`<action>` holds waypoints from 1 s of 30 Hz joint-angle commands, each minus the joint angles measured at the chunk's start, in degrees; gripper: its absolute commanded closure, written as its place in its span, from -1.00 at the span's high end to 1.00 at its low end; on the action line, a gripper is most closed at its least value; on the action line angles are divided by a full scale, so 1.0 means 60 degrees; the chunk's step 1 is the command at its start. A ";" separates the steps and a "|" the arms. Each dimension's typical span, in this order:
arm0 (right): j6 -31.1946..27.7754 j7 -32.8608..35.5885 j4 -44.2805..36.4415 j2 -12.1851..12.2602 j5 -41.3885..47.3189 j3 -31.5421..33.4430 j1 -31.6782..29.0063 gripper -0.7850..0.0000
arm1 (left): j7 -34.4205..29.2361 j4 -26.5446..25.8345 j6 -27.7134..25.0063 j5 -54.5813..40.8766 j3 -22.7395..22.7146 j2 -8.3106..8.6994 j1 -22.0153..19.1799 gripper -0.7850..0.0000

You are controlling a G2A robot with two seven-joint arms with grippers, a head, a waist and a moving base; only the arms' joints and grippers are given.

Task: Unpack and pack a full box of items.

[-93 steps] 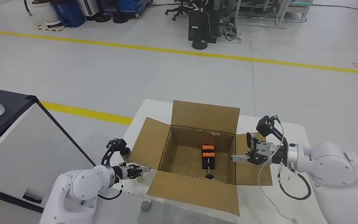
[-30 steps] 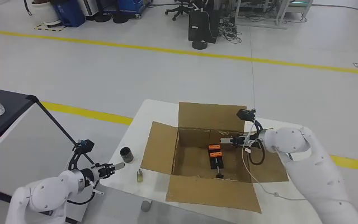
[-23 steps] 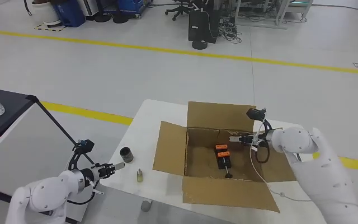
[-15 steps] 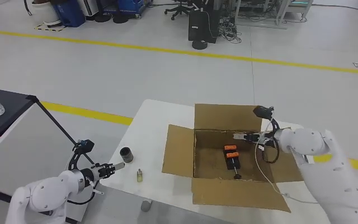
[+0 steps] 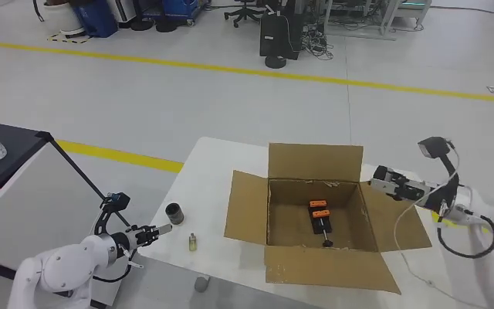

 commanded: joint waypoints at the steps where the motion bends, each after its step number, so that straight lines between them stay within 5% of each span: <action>1: -0.0257 0.0033 0.0065 0.0031 0.0499 0.0579 -0.0380 1.00 | 0.0000 0.0000 0.0000 0.0000 0.0000 0.0000 0.0000 1.00; 6: -0.0574 0.0110 0.0224 0.0055 0.1049 0.1070 -0.0787 1.00 | 0.0485 0.0363 0.0043 0.0989 -0.0147 0.0051 -0.0020 1.00; 20: -0.0574 0.0110 0.0224 0.0055 0.1049 0.1070 -0.0787 1.00 | 0.1703 0.0034 0.0247 0.3101 0.2908 -0.0007 0.0423 1.00; 30: -0.0574 0.0110 0.0224 0.0055 0.1049 0.1070 -0.0787 1.00 | 0.2630 -0.0531 0.0242 0.3279 0.3583 -0.0032 0.0744 1.00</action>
